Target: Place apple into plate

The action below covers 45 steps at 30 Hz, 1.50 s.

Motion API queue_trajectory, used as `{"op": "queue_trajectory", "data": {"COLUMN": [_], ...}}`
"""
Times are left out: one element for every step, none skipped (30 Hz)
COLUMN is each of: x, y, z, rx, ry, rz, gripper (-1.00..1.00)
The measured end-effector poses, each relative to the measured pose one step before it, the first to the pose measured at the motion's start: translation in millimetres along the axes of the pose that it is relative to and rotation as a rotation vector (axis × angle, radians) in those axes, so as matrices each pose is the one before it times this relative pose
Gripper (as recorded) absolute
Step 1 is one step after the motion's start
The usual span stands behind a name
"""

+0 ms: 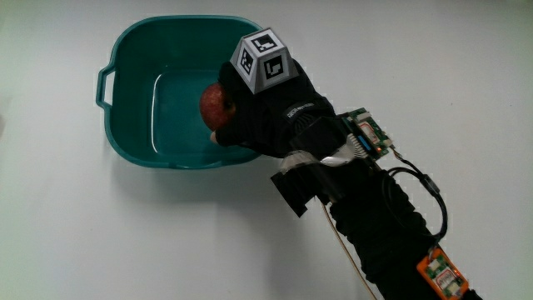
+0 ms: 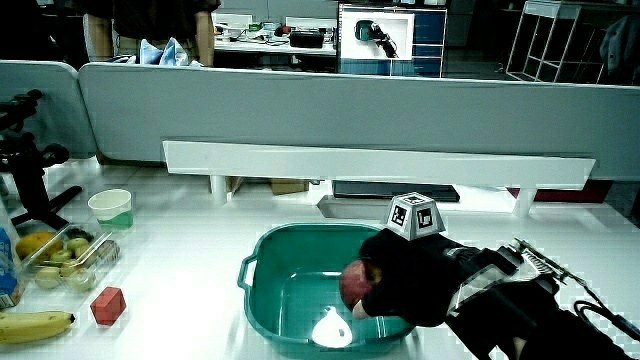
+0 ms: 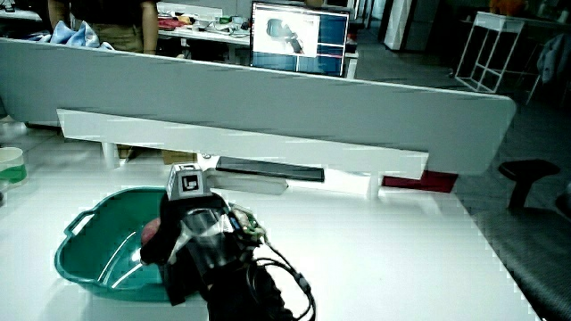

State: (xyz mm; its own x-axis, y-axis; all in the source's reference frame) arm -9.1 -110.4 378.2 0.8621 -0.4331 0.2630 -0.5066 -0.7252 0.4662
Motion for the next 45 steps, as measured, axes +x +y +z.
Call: {"op": "queue_trajectory", "data": {"x": [-0.37,0.18,-0.29,-0.55,-2.01,-0.20,0.45,-1.19,-0.07,0.44,1.24,1.71,1.47,0.90,0.47,-0.08,-2.16,-1.96,-0.11,1.00,0.43,-0.81,-0.70,0.83,1.04,0.08,0.75,0.61,0.54,0.78,0.16,-0.11,-0.22,0.85,1.19,0.17,-0.08,-0.35,-1.44,-0.61,-1.32,-1.46,-1.99,-2.11,-2.34], "y": [2.59,4.40,2.73,3.55,0.97,4.63,3.67,0.59,3.46,2.48,3.98,3.13,2.42,2.28,2.47,3.43,3.37,-0.82,1.71,2.44,3.47,0.47,1.48,1.38,1.77,-1.77,1.93,0.53,-1.33,1.45,0.89,-0.97,-0.57,0.18,0.86,-3.38,-3.74,-1.32,-3.48,-3.92,-3.90,-5.81,-6.98,-6.64,-6.63], "z": [-2.40,-4.71,-2.41,-3.59,-1.21,-4.95,-3.38,-1.04,-4.56,-2.88,-4.40,-3.13,-2.18,-1.75,-1.01,-0.97,-0.81,1.48,-1.22,-1.19,-1.87,0.49,-0.72,-0.13,-0.67,1.18,-1.93,-0.81,-0.08,-0.92,-0.76,0.63,-0.52,-0.34,-0.88,1.50,2.19,1.18,2.28,3.31,2.98,4.68,5.41,5.24,5.58], "rx": [-0.01099,-0.02128,-0.00335,-0.01224,0.01240,-0.02336,-0.01716,0.00610,-0.01952,-0.00885,-0.02924,-0.00103,-0.01672,-0.01142,-0.00787,-0.01196,-0.05425,0.00089,-0.01484,-0.01367,-0.03875,-0.00217,-0.04022,-0.00489,-0.02761,0.02119,-0.04613,-0.00432,-0.00437,-0.00406,-0.02778,0.02772,-0.02728,0.01896,-0.00678,0.02619,0.03293,-0.00065,0.00209,0.04543,0.00789,0.02906,0.02336,0.03114,0.02821], "ry": [0.00059,0.00151,0.00160,0.00482,-0.01161,-0.00368,0.01798,0.00180,-0.01605,-0.00365,0.00636,-0.00857,0.03145,-0.01116,0.01230,-0.01952,-0.01405,0.00409,-0.00131,-0.00341,0.01522,-0.02848,-0.00226,0.00313,-0.00492,0.00744,0.00142,-0.00093,0.01299,-0.00573,0.00563,0.00765,-0.00056,-0.00502,-0.00021,0.01025,0.01184,-0.00174,0.00403,-0.01688,0.01737,0.00532,0.01029,-0.00053,0.00950], "rz": [-0.00726,0.00400,-0.00848,0.00697,-0.01208,-0.00057,0.00158,-0.00121,-0.00819,-0.01299,-0.00254,-0.02055,0.01254,-0.02040,-0.00923,-0.05637,0.00955,0.02366,-0.00717,-0.02438,0.01060,-0.02976,0.01641,-0.01228,-0.02692,0.01264,-0.00150,0.00117,-0.00292,-0.02892,0.00257,0.01392,0.01013,-0.01296,-0.00997,0.01559,0.01362,0.00562,0.02469,-0.03608,0.03944,0.00616,0.02472,0.00640,0.01571], "gripper": [0.00,0.00,0.00,0.00,0.00,0.00,0.00,0.00,0.00,0.00,0.00,0.00,0.00,0.00,0.00,0.00,0.00,0.00,0.00,0.00,0.00,0.00,0.00,0.00,0.00,0.00,0.00,0.00,0.00,0.00,0.00,0.00,0.00,0.00,0.00,0.00,0.00,-0.08,-0.15,-0.23,-0.31,-0.38,-0.46,-0.54,-0.62]}}
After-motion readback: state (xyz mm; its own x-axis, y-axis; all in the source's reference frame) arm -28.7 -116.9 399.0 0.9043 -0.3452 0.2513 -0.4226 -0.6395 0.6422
